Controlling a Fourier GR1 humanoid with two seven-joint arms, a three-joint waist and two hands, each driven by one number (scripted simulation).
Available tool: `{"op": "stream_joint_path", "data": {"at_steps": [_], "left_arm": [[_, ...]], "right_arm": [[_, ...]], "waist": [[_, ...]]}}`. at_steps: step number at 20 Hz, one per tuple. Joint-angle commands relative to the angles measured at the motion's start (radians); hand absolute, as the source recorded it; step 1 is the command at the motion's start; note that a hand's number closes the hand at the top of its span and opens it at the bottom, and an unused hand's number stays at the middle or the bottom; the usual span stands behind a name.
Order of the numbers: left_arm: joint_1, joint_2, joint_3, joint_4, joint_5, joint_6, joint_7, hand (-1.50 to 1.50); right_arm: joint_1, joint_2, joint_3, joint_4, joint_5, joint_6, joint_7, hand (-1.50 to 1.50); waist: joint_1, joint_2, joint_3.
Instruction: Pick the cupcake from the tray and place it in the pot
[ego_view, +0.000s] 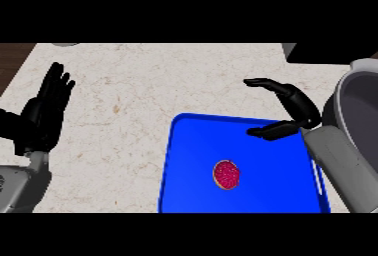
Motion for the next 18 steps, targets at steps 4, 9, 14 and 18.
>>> {"op": "stream_joint_path", "data": {"at_steps": [4,9,14,18], "left_arm": [[0.029,0.008,0.024,-0.065,-0.019,-0.002,0.053,0.00],[0.059,-0.015,0.013,-0.057,-0.031,0.007,0.027,0.00],[0.024,-0.001,0.027,-0.064,-0.035,0.019,0.079,0.00],[0.010,0.017,0.067,-0.060,-0.014,-0.004,0.102,0.00]], "right_arm": [[-0.015,-0.101,0.030,-0.037,0.075,0.188,-0.074,-1.50],[-0.114,-0.160,0.158,-0.156,0.185,0.269,0.151,-1.50],[-0.175,-0.150,0.285,-0.310,0.309,0.310,0.347,-1.50],[-0.129,-0.157,0.340,-0.442,0.359,0.362,0.500,-1.50]], "waist": [[-0.026,-0.009,-0.001],[-0.028,-0.013,-0.003],[-0.037,-0.018,-0.003],[-0.046,-0.016,-0.003]]}}
